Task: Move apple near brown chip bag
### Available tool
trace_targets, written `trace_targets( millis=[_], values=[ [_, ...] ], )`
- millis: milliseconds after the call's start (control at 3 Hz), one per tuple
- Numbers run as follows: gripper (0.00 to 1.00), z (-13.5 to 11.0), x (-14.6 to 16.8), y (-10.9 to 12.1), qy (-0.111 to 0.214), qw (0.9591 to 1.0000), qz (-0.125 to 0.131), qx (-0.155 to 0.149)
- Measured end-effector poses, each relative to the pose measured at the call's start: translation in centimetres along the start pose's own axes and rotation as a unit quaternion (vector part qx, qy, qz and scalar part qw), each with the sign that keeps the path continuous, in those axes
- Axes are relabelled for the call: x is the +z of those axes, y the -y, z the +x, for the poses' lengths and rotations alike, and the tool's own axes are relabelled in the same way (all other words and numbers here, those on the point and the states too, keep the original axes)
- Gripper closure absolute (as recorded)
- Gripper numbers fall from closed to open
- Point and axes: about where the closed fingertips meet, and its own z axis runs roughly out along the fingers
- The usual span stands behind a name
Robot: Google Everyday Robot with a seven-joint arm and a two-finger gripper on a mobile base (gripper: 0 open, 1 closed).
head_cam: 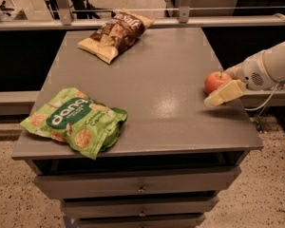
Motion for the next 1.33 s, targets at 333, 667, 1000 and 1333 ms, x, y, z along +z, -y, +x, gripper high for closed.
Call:
trace_targets(
  millis=[333,667,1000,1333],
  values=[
    [0.41,-0.3,0.4,-0.4,0.008,1.0000,-0.004,0.000],
    [0.65,-0.7,-0.1,-0.3,0.017,0.9999,0.000,-0.002],
    [0.88,-2.7,-2.4,0.2,0.037,0.9990,0.018,-0.017],
    [1.00,-2.7,-2.2,0.1,0.036,0.9991,0.016,-0.017]
  ],
)
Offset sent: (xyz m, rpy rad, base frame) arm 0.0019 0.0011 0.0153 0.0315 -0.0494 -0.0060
